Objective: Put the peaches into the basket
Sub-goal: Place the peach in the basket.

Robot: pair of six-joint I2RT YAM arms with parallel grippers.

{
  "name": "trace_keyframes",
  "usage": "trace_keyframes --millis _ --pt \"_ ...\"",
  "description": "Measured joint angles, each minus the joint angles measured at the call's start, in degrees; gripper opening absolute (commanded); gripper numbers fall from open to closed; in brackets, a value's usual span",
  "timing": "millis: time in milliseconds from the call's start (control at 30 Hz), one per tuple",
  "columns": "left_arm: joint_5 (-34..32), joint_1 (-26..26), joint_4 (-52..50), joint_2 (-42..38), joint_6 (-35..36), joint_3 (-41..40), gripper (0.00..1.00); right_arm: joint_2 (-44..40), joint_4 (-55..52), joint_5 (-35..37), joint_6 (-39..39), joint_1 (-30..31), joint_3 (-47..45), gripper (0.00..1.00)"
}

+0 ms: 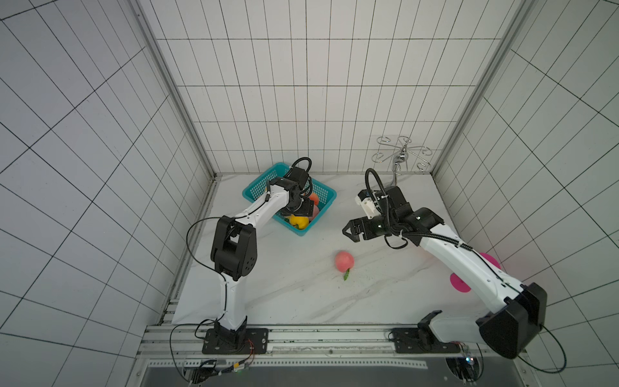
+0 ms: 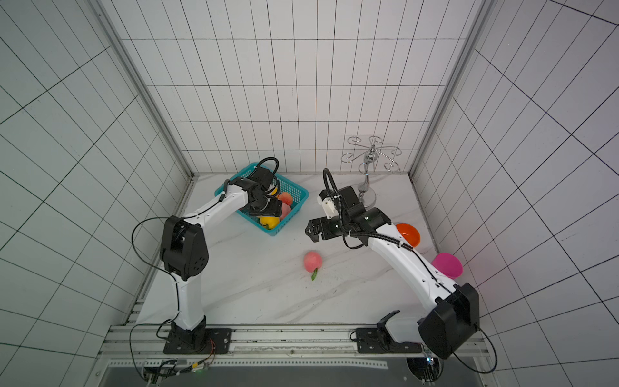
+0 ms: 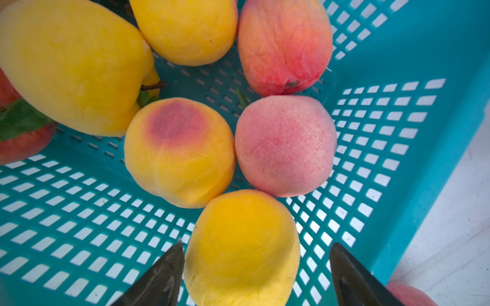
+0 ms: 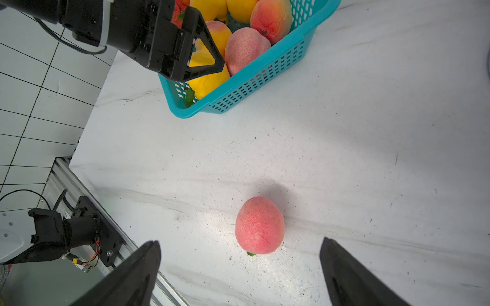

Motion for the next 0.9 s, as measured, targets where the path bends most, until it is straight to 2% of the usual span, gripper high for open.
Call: trace_keyframes --millis 267,400,900 --pt "-0.07 0.00 0.00 -0.13 0.09 0.00 0.86 0.04 0.00 0.00 0.20 -0.02 0.00 0.97" --pt "-0.57 0.00 -0.17 -0.15 0.33 0.00 0.97 0.04 0.00 0.00 0.20 -0.02 0.00 0.97" --pt "-2.29 0.00 -2.49 -2.16 0.22 1.33 0.98 0.02 -0.07 -0.63 0.17 -0.02 -0.92 0.98"
